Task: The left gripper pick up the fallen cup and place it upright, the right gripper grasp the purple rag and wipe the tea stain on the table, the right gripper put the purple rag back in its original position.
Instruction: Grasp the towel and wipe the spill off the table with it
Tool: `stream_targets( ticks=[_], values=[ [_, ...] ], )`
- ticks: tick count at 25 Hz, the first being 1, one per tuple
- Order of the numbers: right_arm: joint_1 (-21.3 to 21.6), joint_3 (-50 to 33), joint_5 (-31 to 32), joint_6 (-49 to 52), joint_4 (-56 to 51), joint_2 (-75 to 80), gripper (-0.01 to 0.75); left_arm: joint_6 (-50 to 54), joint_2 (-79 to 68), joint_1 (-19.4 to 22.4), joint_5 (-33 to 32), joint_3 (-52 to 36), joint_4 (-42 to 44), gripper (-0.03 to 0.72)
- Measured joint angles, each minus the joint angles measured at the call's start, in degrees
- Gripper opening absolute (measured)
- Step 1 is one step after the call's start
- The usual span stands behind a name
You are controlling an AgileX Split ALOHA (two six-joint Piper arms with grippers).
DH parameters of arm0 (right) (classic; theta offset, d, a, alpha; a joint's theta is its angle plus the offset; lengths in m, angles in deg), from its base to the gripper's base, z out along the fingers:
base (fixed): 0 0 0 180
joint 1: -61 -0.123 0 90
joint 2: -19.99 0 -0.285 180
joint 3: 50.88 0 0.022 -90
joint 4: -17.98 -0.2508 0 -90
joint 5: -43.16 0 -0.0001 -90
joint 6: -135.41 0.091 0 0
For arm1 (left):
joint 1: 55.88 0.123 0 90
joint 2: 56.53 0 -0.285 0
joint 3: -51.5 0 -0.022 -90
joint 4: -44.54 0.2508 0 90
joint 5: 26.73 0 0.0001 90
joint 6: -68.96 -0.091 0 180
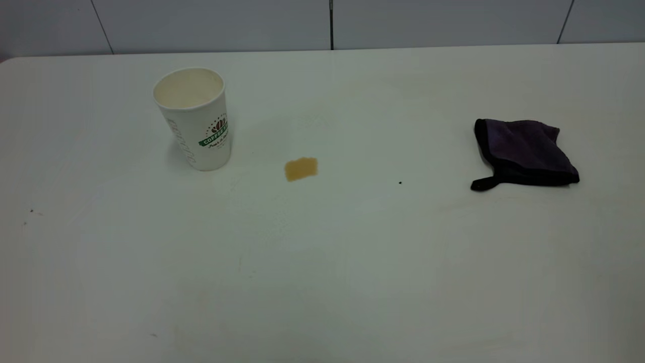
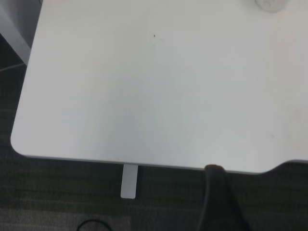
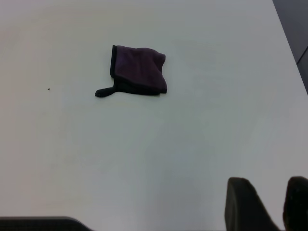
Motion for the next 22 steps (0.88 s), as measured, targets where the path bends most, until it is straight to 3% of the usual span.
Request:
stream_targets(
  ticks=[22],
  values=[
    [0.0, 0.0, 0.0, 0.0, 0.0, 0.0, 0.239, -1.6, 6.2, 0.0, 0.5, -0.9, 0.1, 0.473]
  ],
)
